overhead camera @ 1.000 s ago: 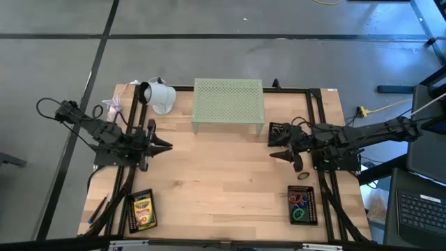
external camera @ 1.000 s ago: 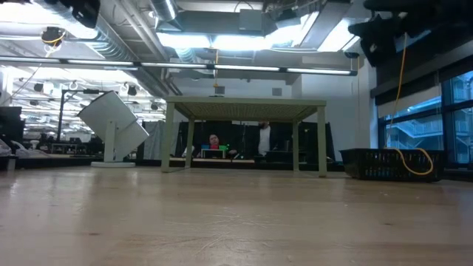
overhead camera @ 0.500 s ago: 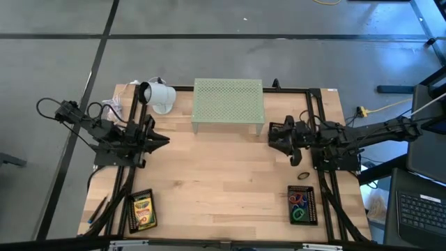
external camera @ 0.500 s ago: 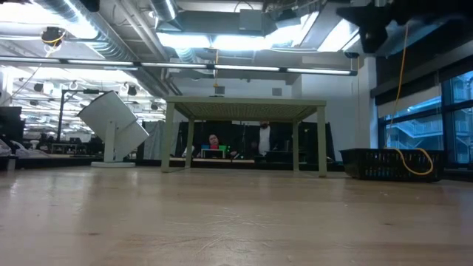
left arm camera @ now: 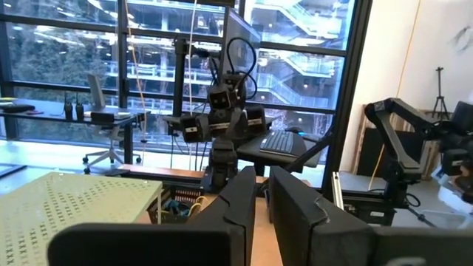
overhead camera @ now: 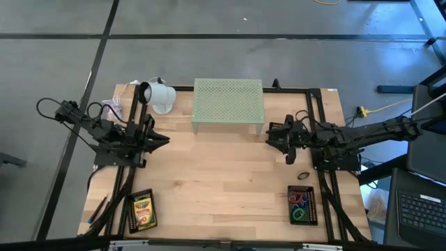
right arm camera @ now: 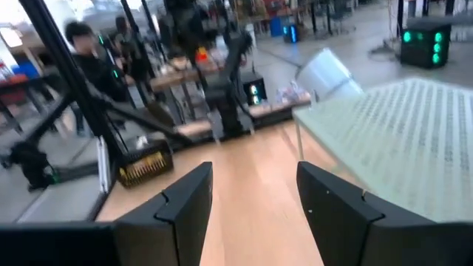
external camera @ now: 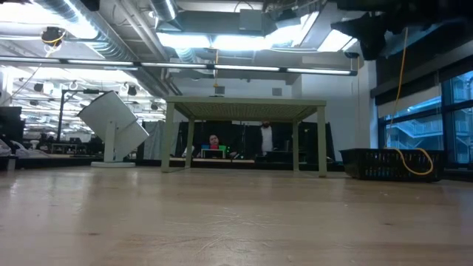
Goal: Pick & Place Office Desk Supplies
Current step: Put the top right black bin on the shelf
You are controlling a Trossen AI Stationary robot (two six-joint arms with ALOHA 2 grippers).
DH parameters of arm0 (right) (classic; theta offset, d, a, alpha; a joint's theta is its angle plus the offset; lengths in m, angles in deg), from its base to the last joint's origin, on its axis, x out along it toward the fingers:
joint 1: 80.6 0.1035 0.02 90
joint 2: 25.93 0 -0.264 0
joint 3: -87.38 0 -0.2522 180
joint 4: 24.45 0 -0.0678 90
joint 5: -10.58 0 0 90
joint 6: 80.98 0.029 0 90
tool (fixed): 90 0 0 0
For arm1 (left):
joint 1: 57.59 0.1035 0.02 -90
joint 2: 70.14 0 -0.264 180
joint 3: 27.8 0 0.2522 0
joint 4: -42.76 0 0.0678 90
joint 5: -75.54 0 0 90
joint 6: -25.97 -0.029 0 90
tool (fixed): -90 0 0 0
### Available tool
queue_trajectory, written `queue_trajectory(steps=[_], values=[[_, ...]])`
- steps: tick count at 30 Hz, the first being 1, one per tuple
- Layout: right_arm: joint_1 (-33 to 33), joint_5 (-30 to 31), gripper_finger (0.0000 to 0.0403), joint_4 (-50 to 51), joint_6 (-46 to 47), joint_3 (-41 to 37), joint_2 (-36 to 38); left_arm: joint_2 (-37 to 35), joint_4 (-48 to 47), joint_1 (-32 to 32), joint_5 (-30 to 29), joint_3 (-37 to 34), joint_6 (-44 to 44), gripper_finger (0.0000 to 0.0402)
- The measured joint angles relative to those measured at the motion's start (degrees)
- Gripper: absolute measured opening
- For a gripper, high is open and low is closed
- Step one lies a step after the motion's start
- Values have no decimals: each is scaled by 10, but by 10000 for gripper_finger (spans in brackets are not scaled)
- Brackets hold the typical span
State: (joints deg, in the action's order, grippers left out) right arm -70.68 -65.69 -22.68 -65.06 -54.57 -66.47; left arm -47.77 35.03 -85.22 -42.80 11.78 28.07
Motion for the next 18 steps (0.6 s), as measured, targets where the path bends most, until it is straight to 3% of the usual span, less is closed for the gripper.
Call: queue_trajectory(steps=[3, 11, 14, 18], values=[[-1, 7, 200, 71, 6, 10, -1, 0, 0, 0, -2, 0, 1, 33], [-28, 61, 200, 440, 148, 123, -28, 0, -3, 0, -83, 0, 1, 33], [-40, 30, 200, 515, 215, 131, -63, 5, -10, 0, -82, 0, 0, 33], [-50, -19, 206, 538, 240, 131, -120, 26, -17, 0, -77, 0, -30, 36]])
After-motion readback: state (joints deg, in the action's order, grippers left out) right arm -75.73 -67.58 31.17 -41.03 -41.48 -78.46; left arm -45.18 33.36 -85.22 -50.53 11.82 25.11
